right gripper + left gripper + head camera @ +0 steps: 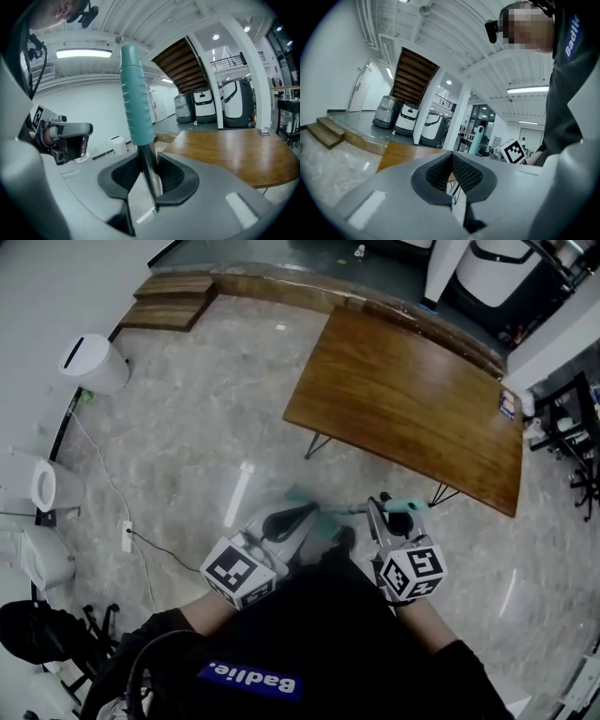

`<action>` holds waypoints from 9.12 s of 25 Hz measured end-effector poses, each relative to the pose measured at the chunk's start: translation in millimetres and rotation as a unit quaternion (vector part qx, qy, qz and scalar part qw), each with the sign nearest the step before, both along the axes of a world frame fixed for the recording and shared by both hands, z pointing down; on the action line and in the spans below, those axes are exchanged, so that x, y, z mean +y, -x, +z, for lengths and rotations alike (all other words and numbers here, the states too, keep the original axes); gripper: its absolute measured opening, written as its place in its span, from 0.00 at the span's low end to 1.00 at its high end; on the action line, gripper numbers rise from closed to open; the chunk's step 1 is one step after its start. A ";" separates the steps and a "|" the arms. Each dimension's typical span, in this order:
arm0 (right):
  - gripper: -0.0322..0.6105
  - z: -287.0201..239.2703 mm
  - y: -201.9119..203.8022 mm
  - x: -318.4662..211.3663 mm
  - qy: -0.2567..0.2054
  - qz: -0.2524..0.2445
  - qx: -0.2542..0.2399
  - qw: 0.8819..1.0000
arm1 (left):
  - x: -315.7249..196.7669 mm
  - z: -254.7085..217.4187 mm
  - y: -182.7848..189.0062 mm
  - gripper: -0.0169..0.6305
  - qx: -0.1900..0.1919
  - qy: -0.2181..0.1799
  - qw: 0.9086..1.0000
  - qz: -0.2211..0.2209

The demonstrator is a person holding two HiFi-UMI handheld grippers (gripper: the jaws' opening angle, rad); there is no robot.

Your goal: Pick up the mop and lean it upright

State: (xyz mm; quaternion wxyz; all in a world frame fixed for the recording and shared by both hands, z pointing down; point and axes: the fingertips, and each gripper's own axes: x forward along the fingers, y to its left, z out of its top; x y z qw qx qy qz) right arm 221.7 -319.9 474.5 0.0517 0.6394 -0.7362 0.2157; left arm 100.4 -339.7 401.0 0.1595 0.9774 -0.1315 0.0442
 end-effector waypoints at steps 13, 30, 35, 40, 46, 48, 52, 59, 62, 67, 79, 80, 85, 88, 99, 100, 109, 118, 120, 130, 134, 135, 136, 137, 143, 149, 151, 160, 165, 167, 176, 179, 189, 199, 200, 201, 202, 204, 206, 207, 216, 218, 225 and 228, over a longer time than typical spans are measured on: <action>0.23 69.5 7.4 -46.3 0.054 -0.128 -0.049 0.989 | -12.4 -13.1 2.9 0.05 -0.034 -0.007 0.991 -0.130; 0.24 147.8 13.5 -76.8 0.121 -0.213 -0.022 0.969 | -29.6 -9.9 23.3 0.05 -0.067 -0.006 0.974 -0.218; 0.24 156.4 13.0 -93.6 0.123 -0.220 -0.018 0.967 | -30.3 -6.2 33.1 0.05 -0.077 -0.003 0.971 -0.227; 0.23 158.5 5.0 -112.9 0.120 -0.231 -0.013 0.966 | -31.9 -6.4 39.2 0.05 -0.079 0.001 0.969 -0.235; 0.22 165.9 -14.3 -137.6 0.113 -0.238 -0.003 0.965 | -34.4 0.4 37.1 0.05 -0.089 0.007 0.968 -0.234; 0.22 167.7 -20.6 -148.4 0.108 -0.240 0.002 0.965 | -34.8 0.7 36.7 0.05 -0.092 0.007 0.968 -0.234; 0.22 170.7 -27.0 -165.0 0.102 -0.258 0.006 0.961 | -33.6 1.1 37.3 0.05 -0.098 0.007 0.968 -0.232; 0.22 177.7 -49.3 -189.5 0.107 -0.239 0.004 0.965 | -34.1 2.5 38.1 0.05 -0.105 0.009 0.966 -0.234; 0.22 178.8 -52.7 -196.1 0.106 -0.230 -0.005 0.968 | -33.8 3.1 37.8 0.05 -0.106 0.011 0.967 -0.233; 0.22 181.1 -58.6 -204.0 0.104 -0.218 -0.009 0.970 | -33.9 3.4 34.4 0.05 -0.109 0.008 0.967 -0.228; 0.22 185.9 -69.2 -212.9 0.113 -0.197 -0.006 0.974 | -39.5 3.7 28.1 0.05 -0.110 0.007 0.969 -0.223; 0.22 186.4 -70.8 -213.0 0.114 -0.196 -0.004 0.974 | -40.1 3.3 27.2 0.05 -0.110 0.006 0.969 -0.222; 0.23 189.5 -76.1 -215.0 0.118 -0.191 -0.002 0.975 | -46.1 -1.1 20.8 0.05 -0.108 -0.008 0.971 -0.214; 0.26 190.5 -76.5 -216.0 0.117 -0.191 -0.004 0.975 | -49.3 -4.4 14.1 0.05 -0.107 -0.016 0.972 -0.208; 0.50 196.2 -83.9 -217.4 0.118 -0.172 -0.007 0.978 | -47.3 -7.4 6.6 0.05 -0.102 -0.017 0.975 -0.198; 0.52 196.8 -85.4 -217.1 0.117 -0.170 -0.008 0.978 | -46.9 -7.3 6.9 0.05 -0.103 -0.017 0.975 -0.199; 0.65 204.6 -101.3 -210.7 0.122 -0.143 -0.019 0.982 | -47.7 -6.2 6.5 0.05 -0.106 -0.014 0.975 -0.193; 0.72 214.9 -125.5 -193.1 0.130 -0.114 -0.024 0.985 | -47.9 -4.9 -0.5 0.05 -0.106 -0.013 0.978 -0.177; 0.72 216.3 -130.0 -189.5 0.130 -0.111 -0.026 0.985 | -47.7 -3.8 -4.0 0.05 -0.106 -0.013 0.979 -0.174; 0.72 210.1 -139.1 -166.4 0.123 -0.099 -0.029 0.987 | -45.8 -4.8 -15.5 0.05 -0.098 -0.015 0.983 -0.152; 0.72 198.5 -137.3 -154.3 0.112 -0.092 -0.029 0.989 | -44.7 -6.9 -17.3 0.05 -0.089 -0.018 0.986 -0.140; 0.72 195.6 -137.1 -151.5 0.110 -0.089 -0.028 0.990 | -44.6 -7.5 -17.9 0.05 -0.086 -0.019 0.987 -0.136; 0.71 192.5 -136.8 -148.7 0.107 -0.085 -0.028 0.990 | -44.5 -8.3 -18.5 0.05 -0.083 -0.020 0.987 -0.132; 0.70 189.1 -136.4 -145.6 0.104 -0.081 -0.028 0.991 | -44.3 -9.5 -18.7 0.05 -0.081 -0.022 0.988 -0.128; 0.62 167.8 -130.5 -124.3 0.087 -0.050 -0.019 0.995 | -41.0 -15.4 -13.3 0.05 -0.065 -0.028 0.992 -0.104; 0.51 139.2 -119.7 -105.5 0.062 -0.014 -0.015 0.998 | -38.6 -22.7 -3.8 0.05 -0.046 -0.040 0.995 -0.075; 0.48 131.1 -114.5 -99.7 0.053 -0.004 -0.015 0.998 | -37.0 -22.7 0.0 0.05 -0.043 -0.048 0.996 -0.064; 0.30 92.2 -78.9 -75.0 0.019 0.028 0.000 0.999 | -25.9 -29.5 25.9 0.05 -0.013 -0.052 0.998 -0.029; 0.13 66.5 -49.8 -54.1 -0.004 0.046 0.011 0.999 | -12.5 -29.3 49.6 0.05 0.001 -0.052 0.999 -0.010; 0.09 56.6 -38.7 -43.5 -0.011 0.053 0.014 0.998 | -8.8 -29.6 56.7 0.05 0.015 -0.047 0.999 -0.005; 0.06 12.7 7.7 14.4 -0.033 0.061 0.016 0.997 | 17.5 -12.1 62.3 0.05 0.038 -0.011 0.998 0.041; 0.06 6.1 11.2 32.3 -0.039 0.062 0.011 0.997 | 29.3 -13.2 55.0 0.05 0.037 -0.009 0.998 0.051; 0.06 -5.3 17.7 103.4 -0.065 0.025 0.010 0.997 | 90.9 -20.4 18.6 0.05 0.006 -0.036 0.999 0.037; 0.06 -19.4 7.0 196.8 -0.066 -0.020 -0.078 0.995 | 176.7 -9.9 -30.3 0.05 -0.034 -0.034 0.999 0.017; 0.06 -17.6 6.5 203.2 -0.062 -0.021 -0.083 0.994 | 182.8 -8.0 -31.4 0.05 -0.036 -0.034 0.999 0.017; 0.06 -15.1 6.6 209.5 -0.054 -0.020 -0.087 0.995 | 188.8 -6.6 -32.2 0.05 -0.038 -0.035 0.998 0.019; 0.06 -12.8 7.3 215.4 -0.045 -0.019 -0.089 0.995 | 194.4 -6.2 -32.7 0.05 -0.039 -0.037 0.998 0.023; 0.06 -12.2 10.4 225.3 -0.030 -0.015 -0.094 0.995 | 203.3 -10.2 -33.3 0.05 -0.041 -0.038 0.998 0.032; 0.06 -18.0 16.7 232.1 -0.029 -0.013 -0.096 0.995 | 209.6 -16.5 -32.1 0.05 -0.041 -0.042 0.997 0.043; 0.06 -22.2 21.1 234.7 -0.031 -0.012 -0.095 0.995 | 212.5 -18.9 -30.3 0.05 -0.039 -0.045 0.997 0.049; 0.06 -68.1 80.6 235.9 -0.062 0.012 -0.064 0.996 | 226.0 -41.8 13.7 0.05 -0.005 -0.054 0.993 0.101; 0.06 -78.1 101.2 234.0 -0.066 0.014 -0.051 0.996 | 229.1 -47.8 31.4 0.05 0.005 -0.057 0.992 0.115; 0.05 -95.1 150.5 223.0 -0.077 0.028 -0.022 0.996 | 219.7 -46.7 69.7 0.05 0.037 -0.047 0.988 0.141; 0.05 -100.7 158.3 222.3 -0.086 0.039 -0.019 0.995 | 216.9 -46.7 76.1 0.05 0.034 -0.052 0.987 0.149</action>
